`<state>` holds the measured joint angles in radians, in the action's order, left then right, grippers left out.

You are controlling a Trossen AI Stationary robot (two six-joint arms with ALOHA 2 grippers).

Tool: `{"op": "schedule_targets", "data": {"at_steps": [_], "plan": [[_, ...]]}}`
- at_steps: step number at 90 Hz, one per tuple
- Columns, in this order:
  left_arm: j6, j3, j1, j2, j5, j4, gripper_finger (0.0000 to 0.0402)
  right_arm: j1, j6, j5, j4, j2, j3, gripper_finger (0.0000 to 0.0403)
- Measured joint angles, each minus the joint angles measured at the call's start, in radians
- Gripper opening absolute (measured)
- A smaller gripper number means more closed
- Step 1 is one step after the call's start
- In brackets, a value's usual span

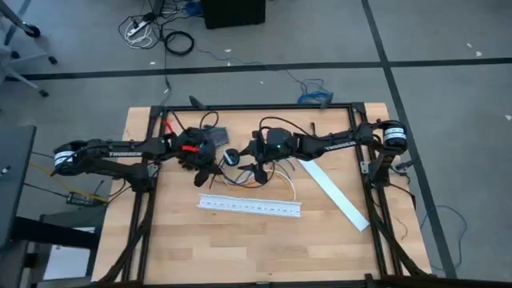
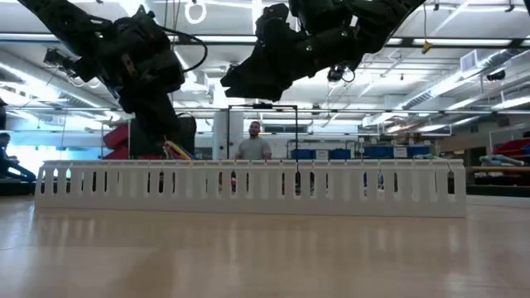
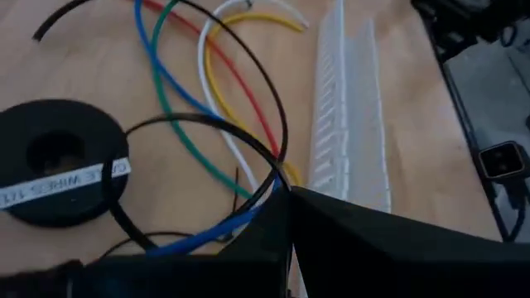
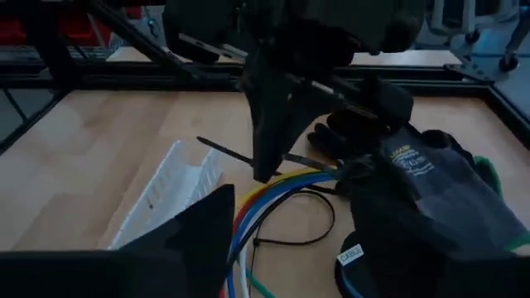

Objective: Ziptie cables
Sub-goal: Wrap the cable wires with the black zip tie

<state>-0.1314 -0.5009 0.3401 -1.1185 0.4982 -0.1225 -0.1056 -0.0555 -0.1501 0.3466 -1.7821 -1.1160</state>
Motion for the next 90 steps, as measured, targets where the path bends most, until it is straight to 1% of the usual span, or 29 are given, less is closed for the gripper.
{"op": "schedule_targets", "data": {"at_steps": [19,33,56,64,74,90], "plan": [[0.001,0.000,-0.007,-0.001,-0.012,-0.056,0.0000,0.025,-0.002,0.000,0.003,0.000,0.000,0.0243],[-0.002,0.000,-0.026,-0.001,-0.016,-0.110,0.0000,0.050,-0.037,0.000,-0.012,0.000,0.002,0.0239],[-0.034,0.000,-0.042,-0.001,-0.017,-0.072,0.0000,0.113,-0.224,0.001,-0.002,0.000,0.002,0.0236],[-0.066,0.000,-0.042,-0.001,-0.021,-0.059,0.0000,0.126,-0.254,0.038,0.006,0.000,0.002,0.0236],[-0.082,0.000,-0.042,-0.001,-0.022,-0.058,0.0000,0.131,-0.262,0.080,0.004,0.000,0.002,0.0233],[-0.088,0.000,-0.042,-0.001,-0.038,-0.078,0.0000,0.128,-0.234,0.083,-0.015,0.000,0.002,0.0233]]}}
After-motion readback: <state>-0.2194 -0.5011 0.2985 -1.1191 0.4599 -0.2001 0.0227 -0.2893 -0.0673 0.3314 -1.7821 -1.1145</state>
